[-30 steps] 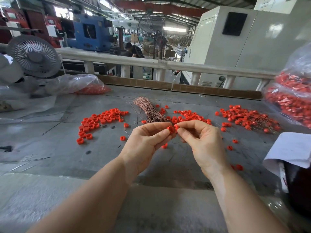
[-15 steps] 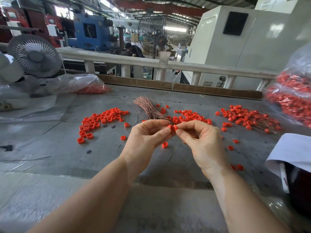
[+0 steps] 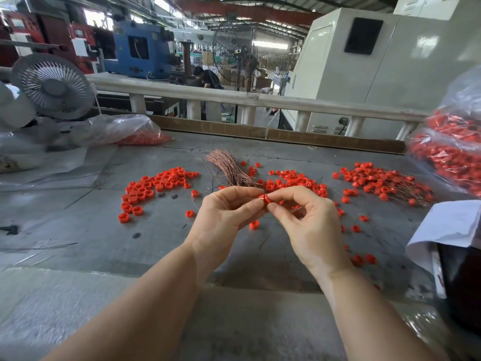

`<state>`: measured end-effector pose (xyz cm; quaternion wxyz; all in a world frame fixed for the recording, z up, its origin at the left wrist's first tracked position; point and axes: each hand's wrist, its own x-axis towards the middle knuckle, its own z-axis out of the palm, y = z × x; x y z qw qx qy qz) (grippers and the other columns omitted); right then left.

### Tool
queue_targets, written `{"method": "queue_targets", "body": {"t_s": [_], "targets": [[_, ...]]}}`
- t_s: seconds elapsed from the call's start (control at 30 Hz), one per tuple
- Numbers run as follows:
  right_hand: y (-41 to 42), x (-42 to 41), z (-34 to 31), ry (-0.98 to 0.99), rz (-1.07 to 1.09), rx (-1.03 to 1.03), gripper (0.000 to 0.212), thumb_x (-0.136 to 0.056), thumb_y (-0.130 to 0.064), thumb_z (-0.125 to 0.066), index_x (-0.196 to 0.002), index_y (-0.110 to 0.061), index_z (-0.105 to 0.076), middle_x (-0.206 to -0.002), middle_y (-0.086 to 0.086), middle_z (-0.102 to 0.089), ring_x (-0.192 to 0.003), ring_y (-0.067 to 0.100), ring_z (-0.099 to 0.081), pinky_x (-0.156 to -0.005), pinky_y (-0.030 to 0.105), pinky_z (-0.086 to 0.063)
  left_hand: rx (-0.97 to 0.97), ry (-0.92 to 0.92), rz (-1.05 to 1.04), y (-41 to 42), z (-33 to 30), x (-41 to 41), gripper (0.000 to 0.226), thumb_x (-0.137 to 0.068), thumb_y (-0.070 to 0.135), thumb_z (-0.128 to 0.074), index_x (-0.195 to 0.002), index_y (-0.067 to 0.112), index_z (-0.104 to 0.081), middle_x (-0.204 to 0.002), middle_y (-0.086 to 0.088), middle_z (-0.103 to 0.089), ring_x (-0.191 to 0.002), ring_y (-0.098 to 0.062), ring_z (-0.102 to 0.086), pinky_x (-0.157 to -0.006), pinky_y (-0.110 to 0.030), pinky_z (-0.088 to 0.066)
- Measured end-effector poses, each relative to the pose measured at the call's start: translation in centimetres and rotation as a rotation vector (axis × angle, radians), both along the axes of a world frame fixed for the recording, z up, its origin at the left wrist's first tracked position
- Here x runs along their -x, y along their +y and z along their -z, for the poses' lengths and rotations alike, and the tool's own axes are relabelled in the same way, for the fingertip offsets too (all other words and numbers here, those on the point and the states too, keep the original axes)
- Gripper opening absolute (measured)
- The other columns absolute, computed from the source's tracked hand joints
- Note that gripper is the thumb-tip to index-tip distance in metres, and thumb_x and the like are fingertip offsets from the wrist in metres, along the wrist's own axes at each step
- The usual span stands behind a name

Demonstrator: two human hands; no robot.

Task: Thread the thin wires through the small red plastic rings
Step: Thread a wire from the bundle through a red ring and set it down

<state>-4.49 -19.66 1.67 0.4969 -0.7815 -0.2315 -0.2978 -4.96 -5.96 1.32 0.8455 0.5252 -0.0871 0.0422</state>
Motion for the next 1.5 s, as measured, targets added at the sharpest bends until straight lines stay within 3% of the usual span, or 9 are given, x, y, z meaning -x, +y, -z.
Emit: {"method": "queue_targets", "body": {"t_s": [0.23,0.37,0.53,0.9,1.27,1.5], "targets": [[-0.07,-0.06,0.07,-0.03,0.002,0.023,0.017,-0.077,0.002,-0.07,-0.08,-0.016,-0.069,-0.079,-0.008,-0.064,-0.075,0.003,-0.059,-0.065,0.006,-0.041,0.008,0.005,0.014,-0.1,0.0,-0.01,0.02,-0.062,0.007,-0.065,-0.081,0.005,-0.068,-0.077,-0.009,-0.073,-0.074,-0.017,-0.071,-0.071,-0.021,-0.056],[-0.08,-0.12,0.17,-0.074,0.027,0.051,0.011,-0.078,-0.003,-0.069,-0.08,-0.014,-0.069,-0.08,-0.006,-0.064,-0.075,0.007,-0.059,-0.067,0.012,-0.045,0.013,0.011,0.02,-0.05,-0.01,0.02,0.022,-0.061,0.007,-0.066,-0.083,0.004,-0.067,-0.077,-0.009,-0.073,-0.074,-0.017,-0.071,-0.07,-0.02,-0.056],[-0.07,-0.08,0.26,-0.083,0.041,0.038,0.005,-0.077,-0.011,-0.066,-0.078,-0.015,-0.069,-0.078,-0.007,-0.065,-0.075,0.004,-0.059,-0.068,0.01,-0.043,0.019,0.018,0.018,-0.08,-0.05,-0.02,0.021,-0.061,0.008,-0.066,-0.082,0.005,-0.068,-0.077,-0.009,-0.073,-0.075,-0.018,-0.071,-0.07,-0.021,-0.056],[-0.13,-0.13,0.25,-0.093,0.04,0.048,0.014,-0.077,-0.001,-0.069,-0.08,-0.015,-0.069,-0.079,-0.007,-0.065,-0.076,0.005,-0.059,-0.067,0.006,-0.042,0.039,0.028,0.024,-0.01,-0.18,0.05,0.022,-0.062,0.005,-0.065,-0.084,0.003,-0.067,-0.078,-0.01,-0.073,-0.075,-0.018,-0.071,-0.069,-0.02,-0.056],[-0.02,-0.1,0.21,-0.109,0.043,0.028,0.013,-0.076,-0.008,-0.068,-0.077,-0.02,-0.067,-0.077,-0.009,-0.064,-0.072,0.004,-0.059,-0.065,0.007,-0.041,0.029,0.031,0.024,-0.01,-0.11,-0.04,0.022,-0.061,0.007,-0.067,-0.083,0.004,-0.068,-0.079,-0.01,-0.073,-0.076,-0.018,-0.071,-0.069,-0.02,-0.056],[-0.12,0.0,0.1,-0.122,0.04,0.055,0.012,-0.077,-0.001,-0.069,-0.078,-0.014,-0.069,-0.079,-0.006,-0.065,-0.075,0.007,-0.06,-0.066,0.018,-0.047,0.056,0.043,0.043,0.02,-0.15,0.1,0.02,-0.061,0.006,-0.066,-0.081,0.004,-0.069,-0.079,-0.012,-0.073,-0.075,-0.019,-0.071,-0.067,-0.019,-0.055]]}}
